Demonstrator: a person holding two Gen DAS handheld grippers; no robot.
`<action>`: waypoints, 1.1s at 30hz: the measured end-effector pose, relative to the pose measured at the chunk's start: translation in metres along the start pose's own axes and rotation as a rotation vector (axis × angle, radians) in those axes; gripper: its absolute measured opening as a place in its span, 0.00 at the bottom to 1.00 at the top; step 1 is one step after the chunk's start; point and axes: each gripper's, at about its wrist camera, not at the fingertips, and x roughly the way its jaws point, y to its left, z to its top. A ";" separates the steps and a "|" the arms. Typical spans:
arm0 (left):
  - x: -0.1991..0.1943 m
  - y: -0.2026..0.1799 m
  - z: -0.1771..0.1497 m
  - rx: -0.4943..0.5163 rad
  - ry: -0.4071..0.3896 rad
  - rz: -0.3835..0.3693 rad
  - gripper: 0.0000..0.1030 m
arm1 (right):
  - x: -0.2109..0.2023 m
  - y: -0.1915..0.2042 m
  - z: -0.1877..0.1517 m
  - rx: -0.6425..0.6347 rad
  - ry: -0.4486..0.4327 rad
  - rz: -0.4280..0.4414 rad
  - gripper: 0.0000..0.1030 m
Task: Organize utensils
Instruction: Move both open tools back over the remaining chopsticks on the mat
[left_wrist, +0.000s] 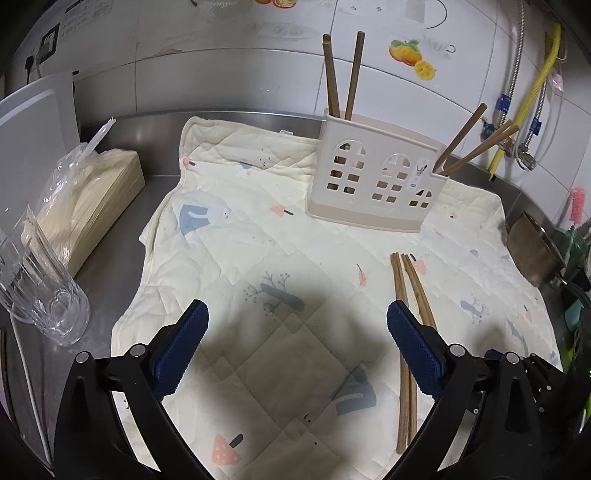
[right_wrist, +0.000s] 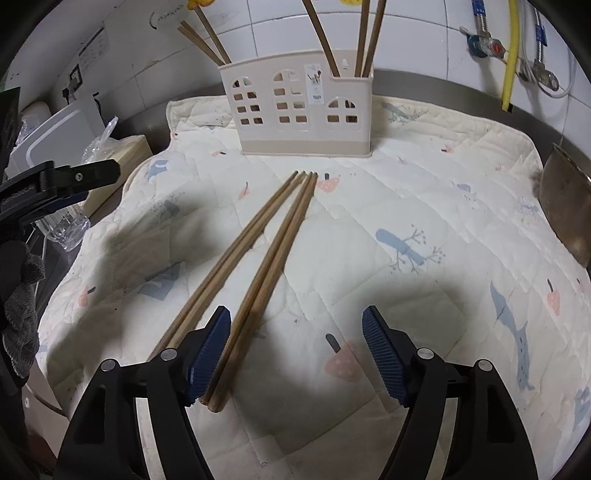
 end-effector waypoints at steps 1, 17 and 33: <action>0.000 0.001 0.000 -0.002 0.002 0.000 0.93 | 0.002 -0.001 -0.001 0.004 0.006 -0.003 0.72; 0.006 0.009 -0.010 -0.030 0.026 -0.007 0.94 | 0.012 -0.004 0.001 0.022 0.033 -0.056 0.79; 0.008 0.016 -0.016 -0.047 0.040 -0.014 0.95 | 0.026 -0.003 0.006 0.017 0.071 -0.133 0.93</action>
